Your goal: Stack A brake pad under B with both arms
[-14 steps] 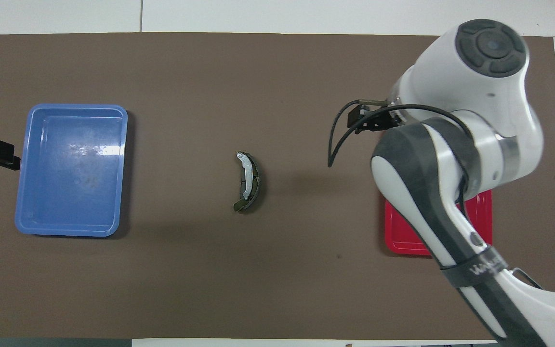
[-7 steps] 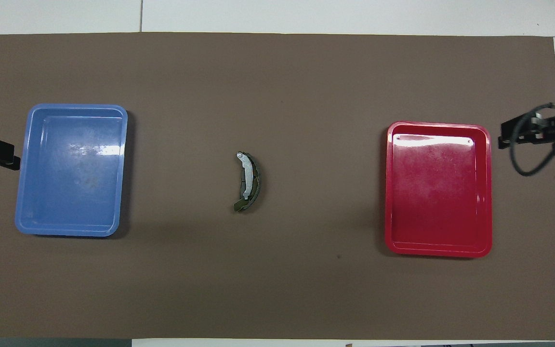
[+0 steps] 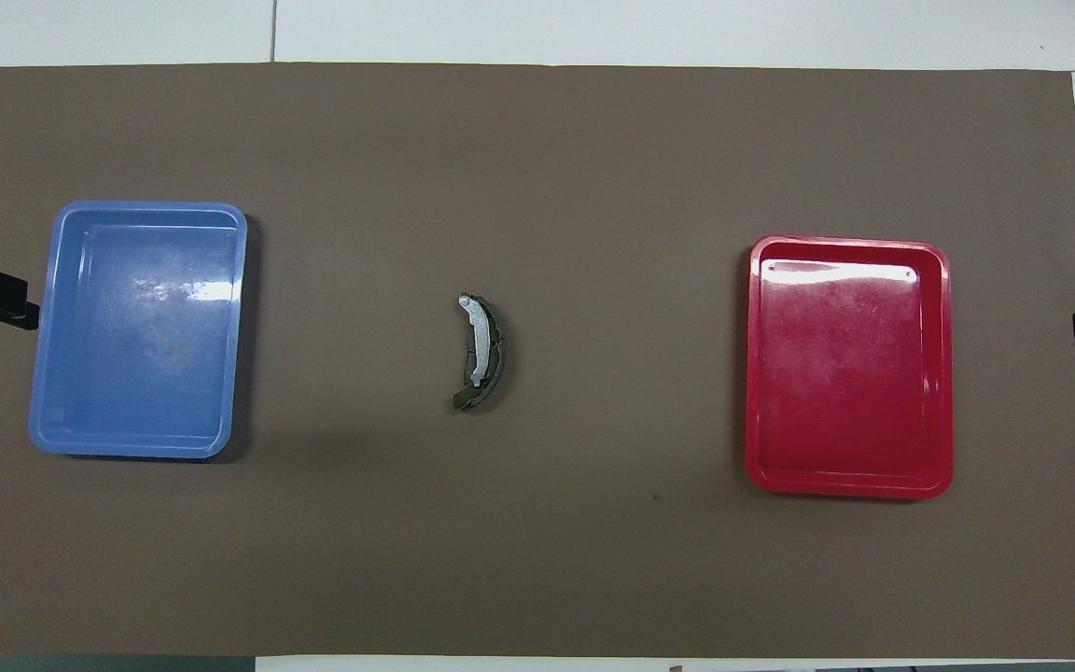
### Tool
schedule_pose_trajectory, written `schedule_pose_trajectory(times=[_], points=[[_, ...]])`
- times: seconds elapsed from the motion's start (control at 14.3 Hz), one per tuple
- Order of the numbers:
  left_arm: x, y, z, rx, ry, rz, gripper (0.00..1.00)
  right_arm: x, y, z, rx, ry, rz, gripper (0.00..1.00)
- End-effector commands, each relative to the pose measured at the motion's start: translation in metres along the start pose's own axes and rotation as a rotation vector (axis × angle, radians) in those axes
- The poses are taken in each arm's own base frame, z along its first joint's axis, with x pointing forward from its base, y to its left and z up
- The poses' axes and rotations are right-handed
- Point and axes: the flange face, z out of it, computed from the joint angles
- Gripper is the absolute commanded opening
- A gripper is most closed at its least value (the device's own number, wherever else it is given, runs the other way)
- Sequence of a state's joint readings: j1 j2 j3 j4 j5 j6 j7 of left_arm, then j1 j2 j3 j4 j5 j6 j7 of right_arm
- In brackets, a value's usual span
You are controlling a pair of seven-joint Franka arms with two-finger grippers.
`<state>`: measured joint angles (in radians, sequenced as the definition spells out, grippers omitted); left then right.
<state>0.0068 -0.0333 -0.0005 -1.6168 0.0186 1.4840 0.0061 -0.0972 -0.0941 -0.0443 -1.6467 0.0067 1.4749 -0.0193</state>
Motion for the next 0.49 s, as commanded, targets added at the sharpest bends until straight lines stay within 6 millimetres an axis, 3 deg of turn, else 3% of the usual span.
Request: schedule_pose_trajectory(times=[0.0,0.42], points=[[-0.0039,-0.003,0.0005,-0.009,-0.011,0.002,1.0,-0.0034,0.0002,0.0188,-0.008,0.013,-0.005,1.0],[-0.0039,-0.003,-0.0002,-0.009,-0.009,0.002,1.0,-0.0047,0.0001,0.015,-0.01,0.004,-0.006,1.0]])
